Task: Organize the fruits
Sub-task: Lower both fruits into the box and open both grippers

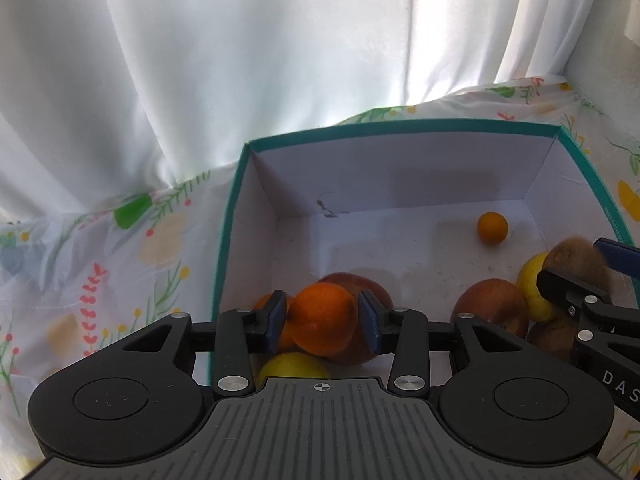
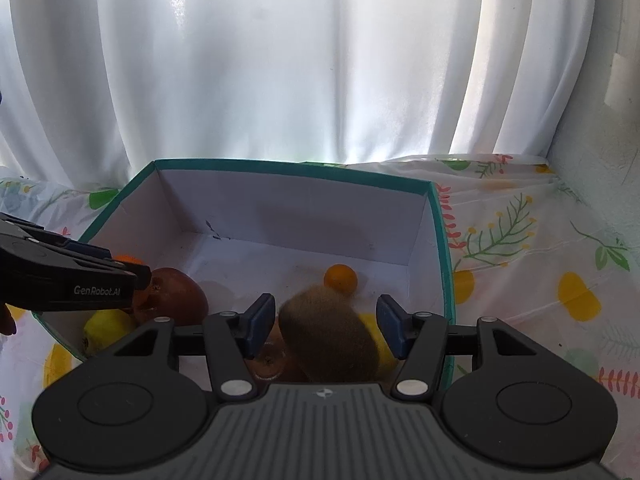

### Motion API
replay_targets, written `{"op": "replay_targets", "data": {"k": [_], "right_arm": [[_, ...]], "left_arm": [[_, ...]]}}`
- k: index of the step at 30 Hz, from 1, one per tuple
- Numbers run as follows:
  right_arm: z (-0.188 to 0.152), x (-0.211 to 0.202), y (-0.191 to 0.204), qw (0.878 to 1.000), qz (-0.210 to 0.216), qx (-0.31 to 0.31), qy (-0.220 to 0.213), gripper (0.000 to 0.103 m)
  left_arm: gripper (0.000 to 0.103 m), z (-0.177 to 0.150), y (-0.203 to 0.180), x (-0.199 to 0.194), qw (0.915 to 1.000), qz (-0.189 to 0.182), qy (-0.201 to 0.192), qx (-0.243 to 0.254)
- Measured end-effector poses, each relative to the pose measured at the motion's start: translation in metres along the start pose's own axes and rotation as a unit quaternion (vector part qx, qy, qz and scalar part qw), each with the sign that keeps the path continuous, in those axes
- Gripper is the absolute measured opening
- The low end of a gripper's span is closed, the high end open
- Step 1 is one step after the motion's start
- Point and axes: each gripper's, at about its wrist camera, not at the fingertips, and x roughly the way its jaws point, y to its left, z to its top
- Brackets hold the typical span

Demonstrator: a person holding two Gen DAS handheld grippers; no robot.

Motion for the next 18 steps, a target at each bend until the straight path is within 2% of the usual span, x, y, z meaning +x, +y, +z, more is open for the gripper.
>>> {"op": "replay_targets", "data": {"k": [2, 3, 4, 6, 13, 16, 18], "right_arm": [[0.002, -0.001, 0.0, 1.0, -0.004, 0.001, -0.002, 0.058], [0.003, -0.001, -0.002, 1.0, -0.001, 0.01, 0.002, 0.061], [0.003, 0.0, -0.003, 1.0, 0.003, 0.018, 0.004, 0.069], [0.003, -0.001, -0.005, 1.0, 0.0, 0.023, 0.004, 0.075], [0.003, -0.011, -0.008, 0.999, -0.009, 0.033, -0.003, 0.098], [0.003, -0.018, -0.009, 0.999, -0.016, 0.043, -0.003, 0.103], [0.001, -0.024, -0.01, 0.998, -0.025, 0.051, -0.001, 0.103]], "left_arm": [[0.049, 0.001, 0.0, 0.001, 1.0, -0.008, 0.003, 0.001], [0.049, 0.0, -0.001, 0.001, 1.0, -0.008, 0.005, 0.001], [0.051, 0.0, -0.002, 0.001, 0.9999, -0.008, 0.006, 0.004], [0.056, -0.002, -0.003, 0.003, 0.9999, -0.009, 0.009, 0.005], [0.085, -0.006, -0.005, -0.001, 0.9998, 0.004, 0.013, 0.011], [0.09, -0.01, -0.004, -0.012, 0.9999, 0.008, 0.0, 0.015], [0.094, -0.014, -0.002, -0.024, 0.9997, 0.013, -0.011, 0.016]]}}
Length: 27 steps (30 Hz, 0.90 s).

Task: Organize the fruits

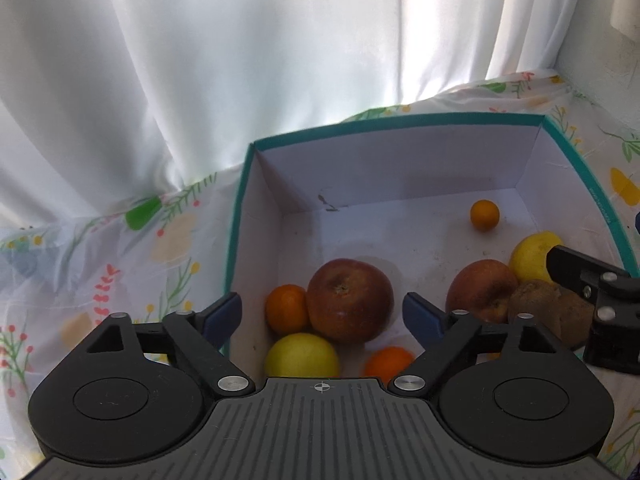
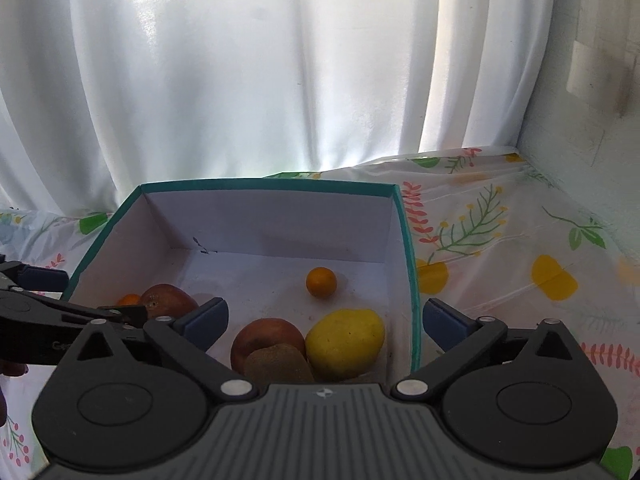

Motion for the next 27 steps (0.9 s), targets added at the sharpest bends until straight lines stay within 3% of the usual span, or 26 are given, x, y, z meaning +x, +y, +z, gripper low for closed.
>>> {"op": "replay_targets", "data": {"k": [5, 8, 15, 21, 27], "right_arm": [[-0.008, -0.026, -0.005, 1.0, 0.002, 0.02, -0.003, 0.103], [-0.017, -0.044, -0.005, 0.999, -0.033, 0.036, 0.006, 0.103], [-0.032, -0.045, 0.003, 0.993, -0.021, -0.002, 0.12, 0.103], [-0.038, -0.038, 0.015, 0.985, -0.016, 0.003, 0.17, 0.103], [-0.022, -0.029, 0.02, 0.979, -0.041, 0.002, 0.199, 0.103]], "left_arm": [[0.096, -0.013, 0.008, -0.026, 0.9998, 0.016, 0.006, 0.01], [0.096, -0.024, 0.011, -0.037, 0.9994, 0.029, 0.013, 0.016], [0.096, -0.041, 0.012, -0.055, 0.9996, 0.022, 0.017, 0.002], [0.096, -0.048, 0.005, -0.061, 0.9996, 0.017, 0.021, 0.0], [0.096, -0.048, 0.003, -0.051, 0.998, -0.003, 0.062, 0.009]]}}
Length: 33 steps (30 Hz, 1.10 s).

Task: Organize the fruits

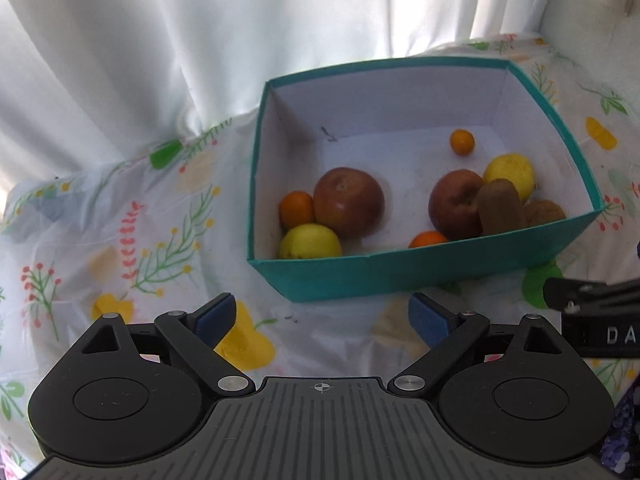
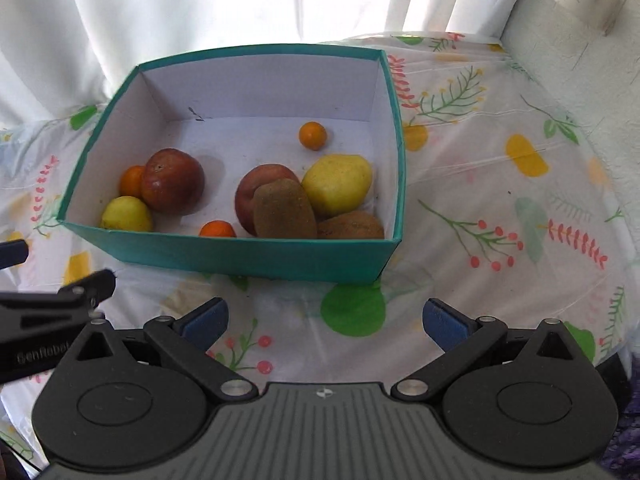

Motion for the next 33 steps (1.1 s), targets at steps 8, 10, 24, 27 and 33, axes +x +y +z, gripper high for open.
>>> {"op": "replay_targets", "data": {"k": [8, 10, 24, 27, 33], "right_arm": [[0.026, 0.017, 0.006, 0.999, 0.005, 0.021, 0.039, 0.103], [0.027, 0.022, 0.008, 0.999, -0.005, 0.017, 0.047, 0.103], [0.033, 0.033, 0.024, 0.997, -0.044, -0.028, 0.065, 0.103], [0.034, 0.034, 0.026, 0.996, -0.047, -0.037, 0.065, 0.103], [0.036, 0.038, 0.026, 0.996, -0.043, -0.038, 0.071, 0.103]], "left_arm": [[0.096, 0.019, 0.012, 0.01, 0.9982, -0.015, 0.045, -0.037], [0.096, 0.023, 0.013, 0.013, 0.9977, -0.014, 0.053, -0.04], [0.096, 0.027, 0.01, 0.027, 0.996, -0.007, 0.086, -0.021], [0.096, 0.027, 0.01, 0.027, 0.9959, -0.005, 0.089, -0.015], [0.096, 0.028, 0.008, 0.029, 0.9956, -0.001, 0.093, -0.012]]}}
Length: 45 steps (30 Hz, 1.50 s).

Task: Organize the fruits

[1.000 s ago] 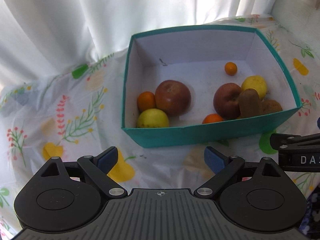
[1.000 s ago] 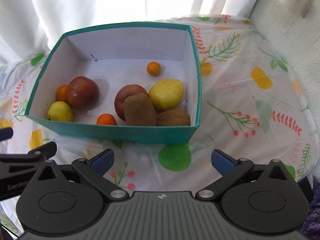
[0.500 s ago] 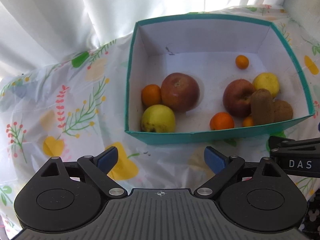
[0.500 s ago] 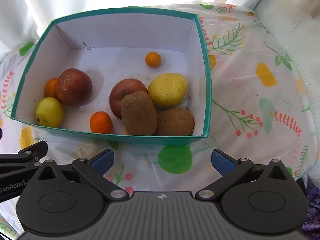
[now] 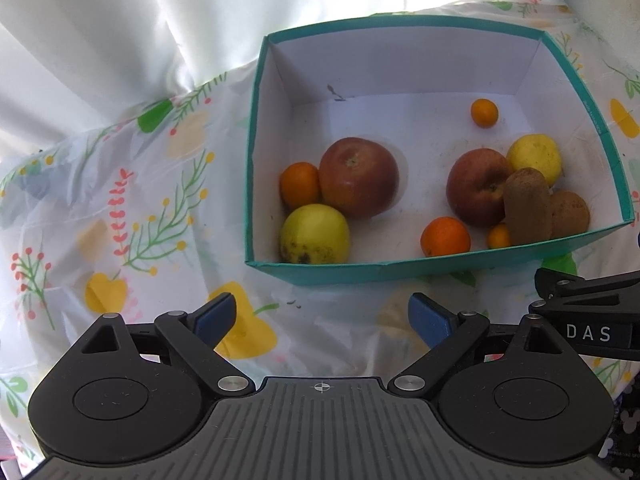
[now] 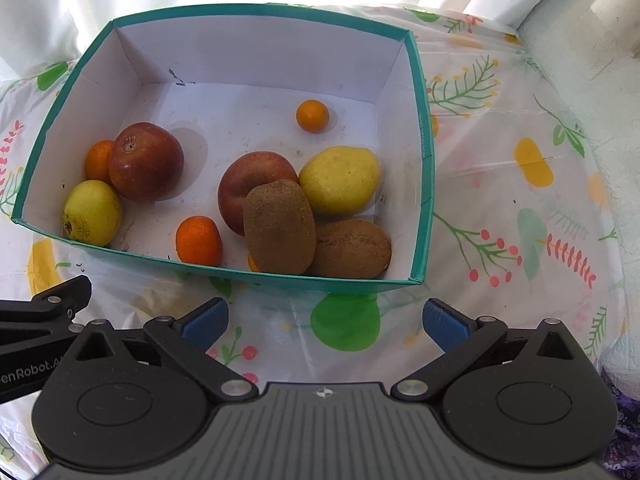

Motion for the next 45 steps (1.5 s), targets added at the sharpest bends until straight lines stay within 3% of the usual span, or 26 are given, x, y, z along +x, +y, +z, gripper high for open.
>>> {"op": "replay_targets", "data": {"k": [45], "right_arm": [[-0.002, 0.015, -0.004, 1.0, -0.014, 0.001, 0.018, 0.103]], "left_arm": [[0.097, 0.003, -0.01, 0.012, 0.9995, -0.015, 0.017, 0.019]]}}
